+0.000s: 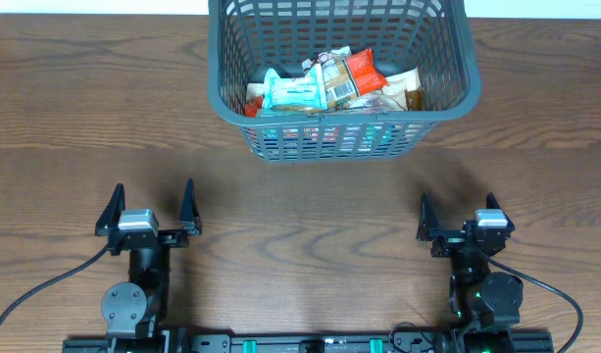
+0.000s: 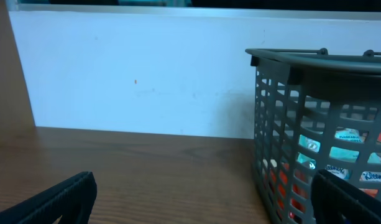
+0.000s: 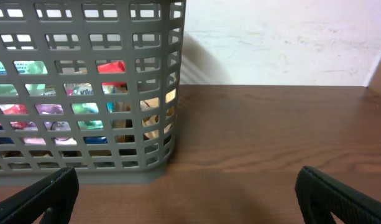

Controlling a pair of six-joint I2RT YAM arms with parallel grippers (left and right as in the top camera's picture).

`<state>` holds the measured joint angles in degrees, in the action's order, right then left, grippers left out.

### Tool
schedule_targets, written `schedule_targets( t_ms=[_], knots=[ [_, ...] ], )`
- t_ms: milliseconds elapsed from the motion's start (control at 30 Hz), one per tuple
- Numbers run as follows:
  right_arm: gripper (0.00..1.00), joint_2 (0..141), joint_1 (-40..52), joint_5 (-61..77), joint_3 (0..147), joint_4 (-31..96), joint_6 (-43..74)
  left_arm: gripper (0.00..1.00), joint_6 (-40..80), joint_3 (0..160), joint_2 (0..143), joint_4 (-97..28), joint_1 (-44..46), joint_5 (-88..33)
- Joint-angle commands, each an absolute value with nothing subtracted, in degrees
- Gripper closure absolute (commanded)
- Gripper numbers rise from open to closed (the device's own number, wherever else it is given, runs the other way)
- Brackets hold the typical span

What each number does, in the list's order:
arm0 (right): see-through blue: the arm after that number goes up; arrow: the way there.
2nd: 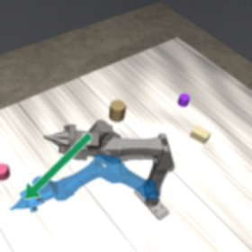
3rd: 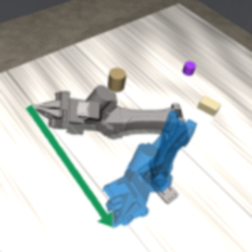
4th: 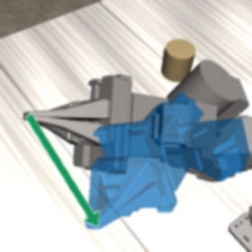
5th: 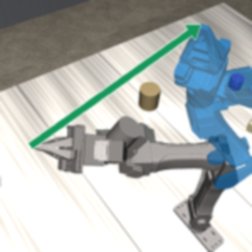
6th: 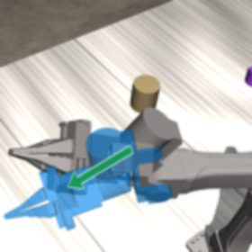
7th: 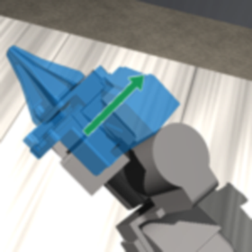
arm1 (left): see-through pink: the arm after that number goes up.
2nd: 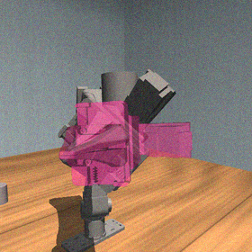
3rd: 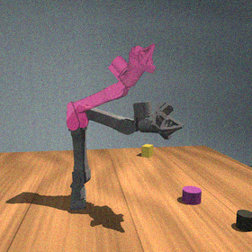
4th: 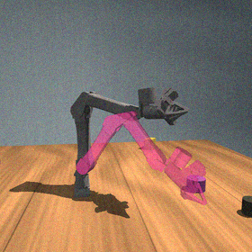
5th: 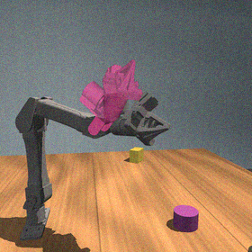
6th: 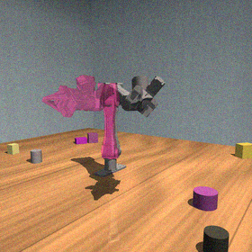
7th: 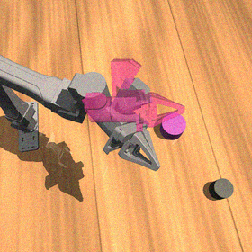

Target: Pack container

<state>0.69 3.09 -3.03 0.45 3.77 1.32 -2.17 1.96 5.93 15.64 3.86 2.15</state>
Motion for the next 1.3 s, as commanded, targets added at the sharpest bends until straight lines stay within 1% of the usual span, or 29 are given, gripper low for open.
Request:
schedule_targets(
  t_ms=[0,267,367,500,767,1267],
  knots=[
    [0.01,0.3,2.8,-3.6,0.3,4.0,2.3,0.01,-2.7,0.7,3.6,16.2,3.9,3.7],
    [0.01,0.3,2.8,-3.6,0.3,4.0,2.3,0.01,-2.7,0.2,0.1,8.1,5.3,3.1],
    [0.01,0.3,2.8,-3.6,0.3,4.0,2.3,0.01,-2.5,0.2,0.1,3.9,5.2,0.4],
    [0.01,0.3,2.8,-3.6,0.3,4.0,2.3,0.01,-2.4,0.2,0.1,-4.0,5.2,-5.9],
    [0.01,0.3,2.8,-3.6,0.3,4.0,2.3,0.02,1.5,0.3,0.1,-3.6,5.2,-7.4],
    [0.01,0.3,2.8,-3.6,0.3,4.0,2.3,0.01,2.0,0.3,0.2,-3.6,6.2,-8.6]
  ],
)
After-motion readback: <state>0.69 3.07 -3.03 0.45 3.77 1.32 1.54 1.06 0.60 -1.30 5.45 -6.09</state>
